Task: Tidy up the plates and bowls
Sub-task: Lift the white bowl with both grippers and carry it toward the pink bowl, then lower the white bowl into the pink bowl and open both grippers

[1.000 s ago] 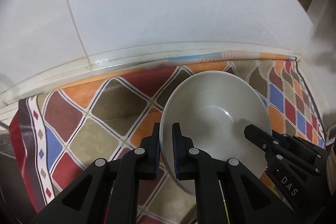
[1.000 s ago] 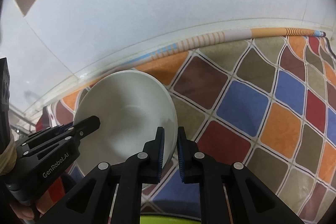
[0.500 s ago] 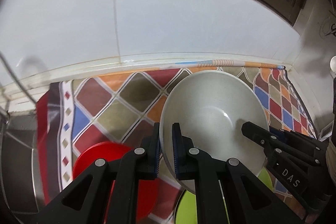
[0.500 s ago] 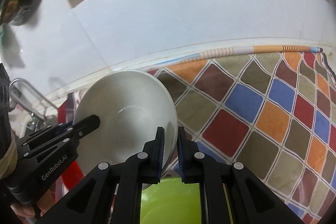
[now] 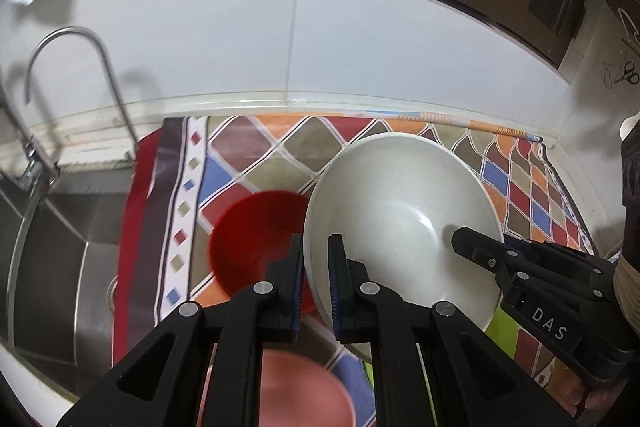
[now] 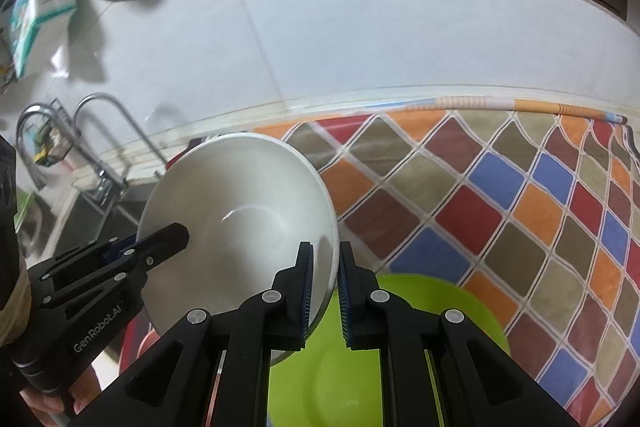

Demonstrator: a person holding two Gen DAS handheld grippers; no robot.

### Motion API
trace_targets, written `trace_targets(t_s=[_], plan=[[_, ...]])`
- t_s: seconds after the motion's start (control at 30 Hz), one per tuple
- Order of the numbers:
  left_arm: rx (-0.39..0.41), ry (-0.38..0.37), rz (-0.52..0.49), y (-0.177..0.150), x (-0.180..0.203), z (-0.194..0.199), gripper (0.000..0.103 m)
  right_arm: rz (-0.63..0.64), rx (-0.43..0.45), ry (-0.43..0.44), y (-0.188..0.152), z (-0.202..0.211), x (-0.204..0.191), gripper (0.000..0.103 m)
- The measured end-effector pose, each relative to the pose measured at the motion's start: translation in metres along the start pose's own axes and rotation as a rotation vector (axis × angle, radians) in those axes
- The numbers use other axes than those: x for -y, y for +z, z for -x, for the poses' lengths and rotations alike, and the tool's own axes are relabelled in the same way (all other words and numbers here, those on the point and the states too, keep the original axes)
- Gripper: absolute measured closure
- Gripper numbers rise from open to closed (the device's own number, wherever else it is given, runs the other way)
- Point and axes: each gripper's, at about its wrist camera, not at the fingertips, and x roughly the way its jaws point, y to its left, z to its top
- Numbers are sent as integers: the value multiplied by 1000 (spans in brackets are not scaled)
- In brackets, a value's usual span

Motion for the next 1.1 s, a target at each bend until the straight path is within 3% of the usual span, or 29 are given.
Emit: trace_targets(t_s=[0.4,1.1], plan=[[23,10,94,-46,-35,41,91,63,-24,57,-35,16,-44,90],[-90,19,238,-109,-80,41,91,157,-178,82,-84,-10,-92,90]])
